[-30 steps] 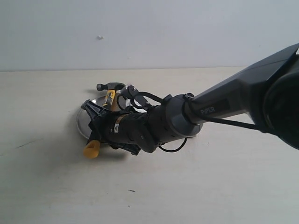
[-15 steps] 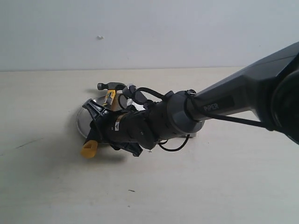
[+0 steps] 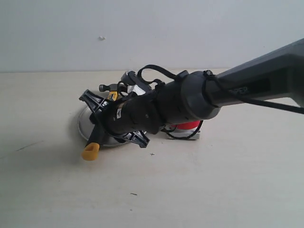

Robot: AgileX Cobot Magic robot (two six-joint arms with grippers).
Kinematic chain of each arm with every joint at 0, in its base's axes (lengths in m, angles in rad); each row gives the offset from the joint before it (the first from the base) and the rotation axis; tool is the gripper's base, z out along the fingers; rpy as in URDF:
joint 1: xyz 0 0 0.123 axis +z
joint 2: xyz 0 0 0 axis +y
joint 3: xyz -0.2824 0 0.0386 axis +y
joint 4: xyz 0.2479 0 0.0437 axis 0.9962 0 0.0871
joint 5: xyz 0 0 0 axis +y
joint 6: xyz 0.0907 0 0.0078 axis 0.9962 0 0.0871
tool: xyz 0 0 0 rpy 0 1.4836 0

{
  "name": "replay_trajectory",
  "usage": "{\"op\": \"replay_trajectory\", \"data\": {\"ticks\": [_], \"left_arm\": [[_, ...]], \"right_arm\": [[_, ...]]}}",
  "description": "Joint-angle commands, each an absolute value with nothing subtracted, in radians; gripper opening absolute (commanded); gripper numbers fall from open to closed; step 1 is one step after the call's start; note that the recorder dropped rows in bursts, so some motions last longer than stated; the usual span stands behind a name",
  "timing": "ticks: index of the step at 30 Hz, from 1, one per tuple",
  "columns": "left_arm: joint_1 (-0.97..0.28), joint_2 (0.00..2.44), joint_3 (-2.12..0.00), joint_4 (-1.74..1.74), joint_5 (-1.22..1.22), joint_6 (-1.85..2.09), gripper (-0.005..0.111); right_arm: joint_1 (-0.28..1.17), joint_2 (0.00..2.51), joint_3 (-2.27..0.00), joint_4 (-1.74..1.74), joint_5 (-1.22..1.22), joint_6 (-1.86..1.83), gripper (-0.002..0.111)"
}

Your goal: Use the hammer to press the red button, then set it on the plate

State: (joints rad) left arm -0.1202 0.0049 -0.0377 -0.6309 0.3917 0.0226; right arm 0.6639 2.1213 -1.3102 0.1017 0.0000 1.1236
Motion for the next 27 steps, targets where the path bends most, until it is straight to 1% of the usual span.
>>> {"op": "replay_trajectory", "data": {"ticks": [1,6,8,9,11,12,13,14,16,18,22,24,27], "left_arm": [[-0.118,0.000,-0.036,-0.633,0.390,0.026,0.002],[-0.118,0.000,-0.036,-0.633,0.390,0.026,0.002],[-0.118,0.000,-0.036,-0.633,0.390,0.026,0.002],[-0.118,0.000,-0.036,-0.633,0.390,0.026,0.002],[-0.118,0.000,-0.036,-0.633,0.390,0.026,0.002],[-0.118,0.000,-0.036,-0.633,0.390,0.026,0.002],[-0.118,0.000,-0.036,-0.633,0.390,0.026,0.002],[-0.118,0.000,-0.036,-0.633,0.390,0.026,0.002],[-0.118,0.000,-0.036,-0.633,0.390,0.026,0.002],[-0.118,0.000,-0.036,-0.633,0.390,0.026,0.002],[-0.118,0.000,-0.036,-0.633,0.390,0.026,0.002],[-0.118,0.000,-0.036,-0.633,0.390,0.026,0.002],[-0.118,0.000,-0.036,-0.633,0.390,0.026,0.002]], "right_arm": [[0.660,2.048,-1.313,0.044,0.122,1.034,0.046],[0.676,1.924,-1.313,-0.119,0.317,1.026,0.046],[0.733,1.799,-1.285,-0.334,0.440,1.026,0.045],[0.749,1.766,-1.275,-0.382,0.477,1.050,0.043],[0.794,1.655,-1.232,-0.469,0.561,1.077,0.035],[0.839,1.574,-1.185,-0.567,0.628,1.083,0.029],[0.858,1.541,-1.159,-0.608,0.671,1.092,0.026],[0.906,1.465,-1.102,-0.705,0.748,1.114,0.018],[0.958,1.386,-1.038,-0.786,0.816,1.155,0.011],[1.027,1.248,-0.922,-0.873,0.875,1.218,0.000],[1.104,0.995,-0.710,-0.887,0.867,1.256,0.000],[1.104,0.889,-0.651,-0.840,0.870,1.267,0.000],[1.104,0.817,-0.635,-0.765,0.866,1.267,0.000]]}}
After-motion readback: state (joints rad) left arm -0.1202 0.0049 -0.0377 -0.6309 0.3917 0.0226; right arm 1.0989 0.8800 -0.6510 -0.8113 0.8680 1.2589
